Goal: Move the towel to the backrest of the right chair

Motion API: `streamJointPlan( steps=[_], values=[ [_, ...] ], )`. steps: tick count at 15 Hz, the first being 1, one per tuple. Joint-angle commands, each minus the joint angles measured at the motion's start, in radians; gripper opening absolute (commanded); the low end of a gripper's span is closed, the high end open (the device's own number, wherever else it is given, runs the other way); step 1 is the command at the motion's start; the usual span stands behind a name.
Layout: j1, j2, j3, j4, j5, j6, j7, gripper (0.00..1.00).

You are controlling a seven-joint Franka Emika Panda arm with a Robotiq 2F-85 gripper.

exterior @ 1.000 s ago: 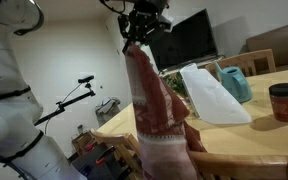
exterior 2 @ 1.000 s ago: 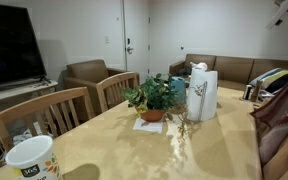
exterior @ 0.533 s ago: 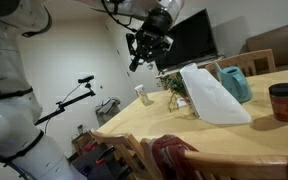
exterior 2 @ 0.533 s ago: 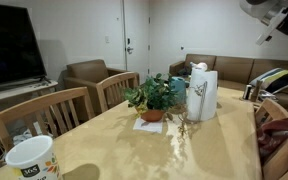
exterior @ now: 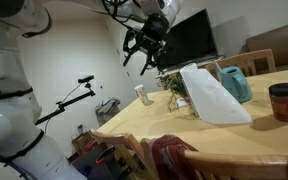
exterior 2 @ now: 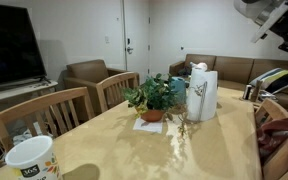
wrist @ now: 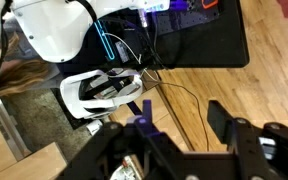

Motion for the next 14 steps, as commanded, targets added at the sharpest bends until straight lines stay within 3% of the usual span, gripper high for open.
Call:
streamJointPlan(
  steps=[1, 2, 3, 10, 11, 14],
  values=[
    [0.048, -0.063, 0.042, -0.014, 0.038, -0.003, -0.111, 0.91],
    [0.063, -0.070, 0.056, -0.013, 0.043, 0.001, -0.139, 0.98],
    [0.080, -0.082, 0.071, -0.019, 0.042, 0.014, -0.166, 1.00],
    [0.163, -0.173, 0.143, -0.074, 0.017, 0.187, -0.326, 1.00],
    [0.161, -0.112, 0.128, -0.015, 0.026, 0.125, -0.274, 1.00],
    [0.171, -0.138, 0.140, -0.035, 0.024, 0.157, -0.298, 1.00]
  ],
)
